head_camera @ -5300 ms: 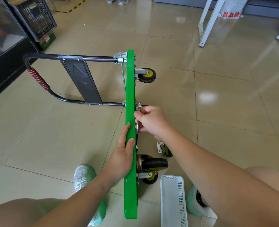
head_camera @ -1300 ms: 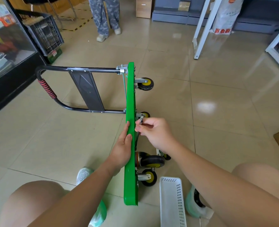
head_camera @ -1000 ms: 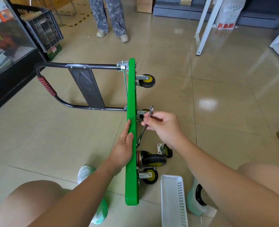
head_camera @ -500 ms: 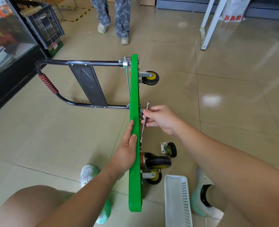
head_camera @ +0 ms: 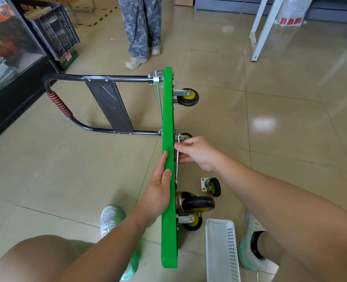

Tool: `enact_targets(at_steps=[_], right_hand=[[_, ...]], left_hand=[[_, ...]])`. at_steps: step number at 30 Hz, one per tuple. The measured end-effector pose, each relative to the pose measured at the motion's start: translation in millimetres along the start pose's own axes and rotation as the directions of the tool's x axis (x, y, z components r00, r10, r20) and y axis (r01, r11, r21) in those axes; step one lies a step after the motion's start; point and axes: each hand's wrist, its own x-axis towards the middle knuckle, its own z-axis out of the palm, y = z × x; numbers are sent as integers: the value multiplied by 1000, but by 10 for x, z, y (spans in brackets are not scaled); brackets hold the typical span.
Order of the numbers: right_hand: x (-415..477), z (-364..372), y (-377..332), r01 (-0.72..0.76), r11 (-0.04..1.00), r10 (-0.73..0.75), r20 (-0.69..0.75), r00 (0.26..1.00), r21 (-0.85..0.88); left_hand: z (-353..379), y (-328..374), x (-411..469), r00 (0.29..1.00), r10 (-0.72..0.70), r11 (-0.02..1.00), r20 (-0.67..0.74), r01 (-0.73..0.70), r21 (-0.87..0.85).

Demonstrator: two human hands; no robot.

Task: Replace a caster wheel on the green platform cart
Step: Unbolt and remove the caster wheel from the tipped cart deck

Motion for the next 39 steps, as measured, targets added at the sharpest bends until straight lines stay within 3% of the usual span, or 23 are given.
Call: enact_targets(at_steps=[11,19,39], right_hand=[[-72,48,-30,49,999,-49,-23,999,2],[-366,113,-34,192,981,-195,-98,976,-38],[-974,159,108,366,922,-382,-152,911,-125]], left_hand=[[5,-3,0,1000,-24,1000,0,24,8],[-6,29,-31,1000,-11,1000,-1,11,4],[1,-15,-33,1000,23,1000,-11,-23,-8]])
